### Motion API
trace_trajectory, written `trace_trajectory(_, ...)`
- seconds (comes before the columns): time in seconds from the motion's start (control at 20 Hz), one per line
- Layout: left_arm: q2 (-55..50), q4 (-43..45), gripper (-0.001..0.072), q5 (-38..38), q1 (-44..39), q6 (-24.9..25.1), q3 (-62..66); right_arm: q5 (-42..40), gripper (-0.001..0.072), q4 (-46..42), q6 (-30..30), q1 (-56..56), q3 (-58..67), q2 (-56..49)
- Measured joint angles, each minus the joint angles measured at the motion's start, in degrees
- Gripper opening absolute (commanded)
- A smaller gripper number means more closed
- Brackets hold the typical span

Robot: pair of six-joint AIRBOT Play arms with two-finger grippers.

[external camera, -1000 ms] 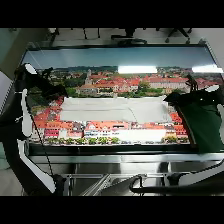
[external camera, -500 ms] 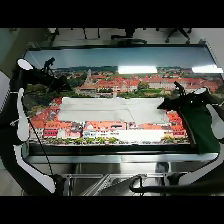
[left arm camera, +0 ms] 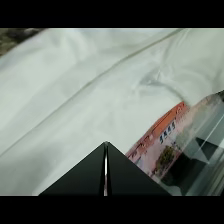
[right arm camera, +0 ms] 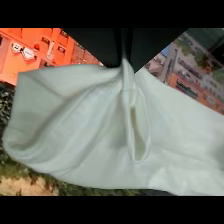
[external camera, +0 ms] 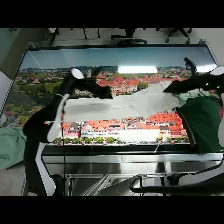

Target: Fold the shirts.

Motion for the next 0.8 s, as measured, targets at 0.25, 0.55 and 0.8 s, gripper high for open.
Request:
trace_trajectory(0.25,-7.6,-0.4,0.0014,8.8,-10.3,-2.8,5.2,7.3,0.0019,6.8,5.1,0.2,11.4,2.4)
trace_trajectory(0.55,-8.0,-5.8,0.0014,9.2,-10.8,-3.9,6.9,9.3,0.0019,11.0,7.6,0.6,14.8,2.5)
trace_trajectory(0.8,3.4,-16.7,0.0014,-3.7,0.5,1.1,7.3,8.7,0.0019,11.7,9.2,5.4,15.2,0.6)
